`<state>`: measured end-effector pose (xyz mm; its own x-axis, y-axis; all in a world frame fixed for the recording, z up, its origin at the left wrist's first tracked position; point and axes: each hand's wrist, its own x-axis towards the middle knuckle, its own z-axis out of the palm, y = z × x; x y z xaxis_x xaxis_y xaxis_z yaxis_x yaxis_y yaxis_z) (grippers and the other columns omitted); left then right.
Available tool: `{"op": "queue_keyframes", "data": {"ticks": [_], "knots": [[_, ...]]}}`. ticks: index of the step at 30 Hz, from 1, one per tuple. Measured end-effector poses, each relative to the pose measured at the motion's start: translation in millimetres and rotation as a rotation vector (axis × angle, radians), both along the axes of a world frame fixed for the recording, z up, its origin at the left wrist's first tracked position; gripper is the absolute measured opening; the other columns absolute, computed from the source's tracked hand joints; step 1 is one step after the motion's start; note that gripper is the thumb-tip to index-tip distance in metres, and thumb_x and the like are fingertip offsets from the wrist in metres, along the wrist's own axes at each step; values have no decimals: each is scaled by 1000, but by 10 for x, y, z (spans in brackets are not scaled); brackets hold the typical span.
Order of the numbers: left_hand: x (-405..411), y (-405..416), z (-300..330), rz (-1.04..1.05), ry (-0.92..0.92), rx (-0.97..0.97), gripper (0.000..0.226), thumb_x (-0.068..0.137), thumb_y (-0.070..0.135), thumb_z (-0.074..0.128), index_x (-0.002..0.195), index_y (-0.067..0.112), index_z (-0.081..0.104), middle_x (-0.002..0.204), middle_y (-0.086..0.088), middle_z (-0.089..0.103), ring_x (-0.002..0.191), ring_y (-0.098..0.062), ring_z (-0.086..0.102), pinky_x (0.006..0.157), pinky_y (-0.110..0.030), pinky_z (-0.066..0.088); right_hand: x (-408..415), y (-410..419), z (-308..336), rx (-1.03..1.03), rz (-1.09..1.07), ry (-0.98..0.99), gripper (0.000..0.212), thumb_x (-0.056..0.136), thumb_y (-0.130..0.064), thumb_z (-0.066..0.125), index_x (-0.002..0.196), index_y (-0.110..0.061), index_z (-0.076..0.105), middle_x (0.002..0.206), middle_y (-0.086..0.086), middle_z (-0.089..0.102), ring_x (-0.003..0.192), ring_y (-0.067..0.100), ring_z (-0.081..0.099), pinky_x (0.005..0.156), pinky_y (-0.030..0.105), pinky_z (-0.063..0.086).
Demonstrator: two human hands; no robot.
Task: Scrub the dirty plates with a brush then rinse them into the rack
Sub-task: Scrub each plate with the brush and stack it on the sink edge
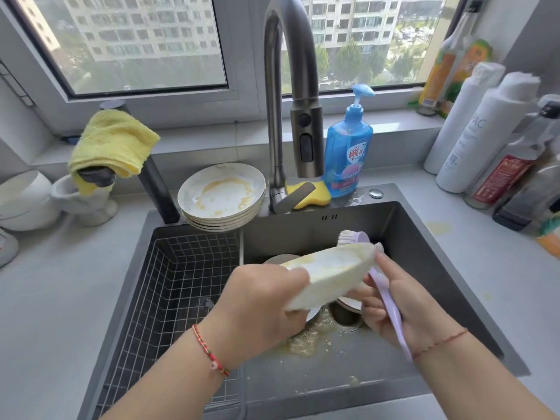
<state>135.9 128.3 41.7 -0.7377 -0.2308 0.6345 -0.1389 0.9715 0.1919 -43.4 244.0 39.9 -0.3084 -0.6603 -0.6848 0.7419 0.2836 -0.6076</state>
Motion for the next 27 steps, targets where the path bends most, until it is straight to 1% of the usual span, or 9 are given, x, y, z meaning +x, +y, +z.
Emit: {"op": "queue_keyframes", "data": {"ticks": [2, 8, 12, 14, 17, 20, 22, 24, 27], "knots": [[-6, 28, -31, -115, -48, -156, 42, 58, 9, 63, 75, 24, 28, 50, 3, 42, 45, -20, 40, 39, -24, 33, -37, -1, 25, -80, -43, -73, 38, 83, -52, 59, 84, -15, 65, 49, -1, 42, 31, 8, 30, 28, 12, 27], [76, 23, -125, -118, -25, -213, 26, 68, -8, 68, 69, 13, 53, 57, 0, 51, 54, -23, 55, 41, -31, 39, -38, 48, -11, -158, -104, 22, 22, 91, -20, 51, 104, -7, 63, 60, 2, 33, 34, 8, 29, 27, 15, 27], [115, 0, -212, -75, -29, -151, 23, 69, -12, 70, 69, 9, 60, 61, -1, 57, 59, -24, 59, 47, -36, 46, -5, 50, 57, -169, -131, 118, 19, 93, -14, 47, 99, -2, 60, 61, 7, 50, 33, 10, 42, 27, 16, 32], [157, -7, -217, -89, 0, -29, 17, 78, -1, 71, 70, 10, 61, 67, 1, 64, 65, -23, 64, 61, -40, 55, -4, 56, 92, -177, -142, 164, 16, 93, -11, 45, 86, -3, 57, 55, 6, 51, 31, 11, 41, 28, 15, 32], [302, 7, -163, -34, 68, 368, 25, 73, 37, 79, 86, 20, 65, 101, 11, 71, 103, -6, 66, 99, -28, 50, -27, 71, 101, -188, -161, 242, 20, 92, -8, 42, 74, -5, 50, 53, 6, 41, 33, 12, 33, 29, 17, 27], [365, 32, -77, 243, 126, 864, 49, 72, 65, 70, 113, 43, 55, 124, 27, 57, 121, 3, 53, 99, -13, 43, -26, 96, 129, -186, -165, 290, 22, 92, -7, 40, 73, -4, 52, 53, 6, 46, 34, 12, 37, 31, 17, 30], [316, 41, -57, 356, 197, 1302, 55, 79, 70, 61, 124, 41, 50, 129, 16, 57, 121, -7, 57, 94, -23, 51, 7, 104, 146, -193, -149, 280, 24, 94, -5, 38, 75, -2, 52, 47, 3, 52, 32, 10, 44, 32, 16, 35], [237, 66, -98, 205, 266, 1828, 58, 88, 58, 48, 134, 23, 52, 130, -3, 64, 117, -23, 64, 90, -42, 58, 46, 101, 152, -185, -137, 283, 24, 96, -6, 38, 77, -2, 53, 45, 0, 55, 32, 8, 48, 32, 15, 37], [168, 191, -99, 50, 307, 2212, 55, 95, 57, 33, 128, 23, 61, 124, -9, 69, 111, -32, 67, 86, -52, 57, 86, 97, 100, -155, -120, 296, 24, 95, -9, 42, 77, -3, 55, 47, 0, 53, 33, 7, 47, 31, 16, 36]]}}
